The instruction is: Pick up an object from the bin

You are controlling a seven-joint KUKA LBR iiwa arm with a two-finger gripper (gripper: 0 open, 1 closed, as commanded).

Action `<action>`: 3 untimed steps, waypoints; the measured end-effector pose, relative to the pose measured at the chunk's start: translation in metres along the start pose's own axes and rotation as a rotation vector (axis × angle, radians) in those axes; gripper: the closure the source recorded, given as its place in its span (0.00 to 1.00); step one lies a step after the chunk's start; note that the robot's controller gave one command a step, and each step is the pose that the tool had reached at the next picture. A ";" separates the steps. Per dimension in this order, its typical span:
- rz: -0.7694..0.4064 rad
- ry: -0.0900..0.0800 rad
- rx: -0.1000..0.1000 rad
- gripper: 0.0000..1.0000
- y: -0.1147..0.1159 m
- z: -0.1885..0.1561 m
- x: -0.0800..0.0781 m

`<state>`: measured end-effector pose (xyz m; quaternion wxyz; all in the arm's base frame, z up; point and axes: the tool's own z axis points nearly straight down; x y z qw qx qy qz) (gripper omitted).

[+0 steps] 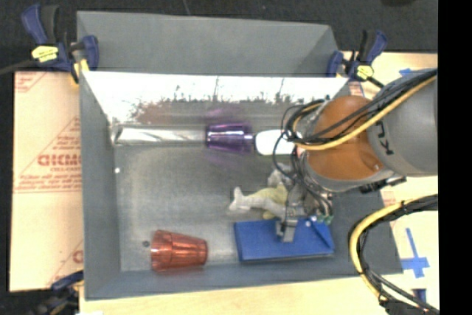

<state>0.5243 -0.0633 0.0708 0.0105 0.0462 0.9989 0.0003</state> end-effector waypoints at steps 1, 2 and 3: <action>-0.184 0.001 0.000 1.00 0.017 0.000 -0.005; -0.184 0.001 0.000 1.00 0.017 0.000 -0.005; -0.179 -0.002 0.001 1.00 0.012 -0.016 -0.007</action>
Offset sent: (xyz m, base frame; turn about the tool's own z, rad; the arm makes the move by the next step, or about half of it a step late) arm 0.0000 0.0000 0.0000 0.0000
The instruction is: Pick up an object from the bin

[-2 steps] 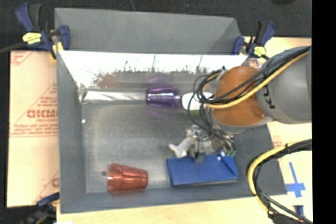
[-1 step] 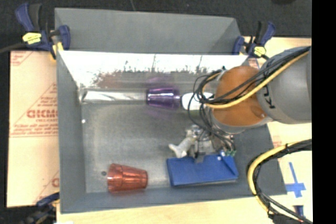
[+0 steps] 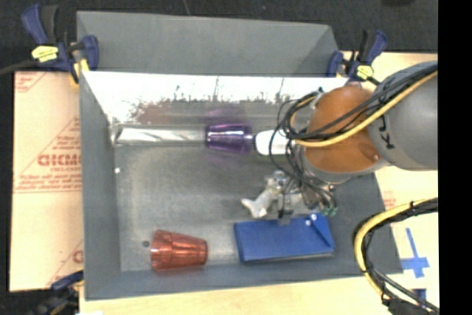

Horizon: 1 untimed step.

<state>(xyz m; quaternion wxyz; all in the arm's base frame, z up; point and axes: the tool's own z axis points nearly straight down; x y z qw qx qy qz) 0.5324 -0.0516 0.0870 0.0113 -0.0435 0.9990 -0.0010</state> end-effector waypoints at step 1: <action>-0.003 -0.004 0.000 1.00 0.005 -0.022 0.001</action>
Offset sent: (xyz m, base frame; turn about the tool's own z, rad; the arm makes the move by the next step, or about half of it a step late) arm -0.0040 -0.0019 0.1436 0.0337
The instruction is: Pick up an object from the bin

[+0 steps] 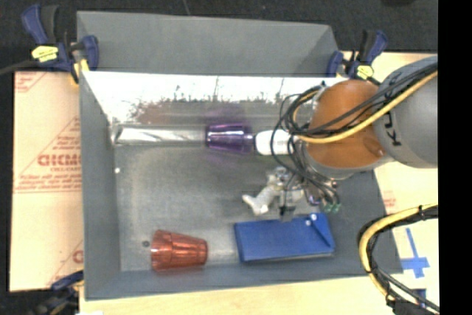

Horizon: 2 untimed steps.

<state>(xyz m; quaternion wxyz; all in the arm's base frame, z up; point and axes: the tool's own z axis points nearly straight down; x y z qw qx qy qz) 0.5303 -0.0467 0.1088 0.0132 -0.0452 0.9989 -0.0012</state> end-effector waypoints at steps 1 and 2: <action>0.016 0.008 -0.001 1.00 -0.003 -0.054 0.001; 0.012 -0.004 0.002 1.00 -0.017 -0.105 -0.011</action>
Offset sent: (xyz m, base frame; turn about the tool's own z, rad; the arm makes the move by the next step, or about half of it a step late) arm 0.0074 -0.0140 0.1018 0.0100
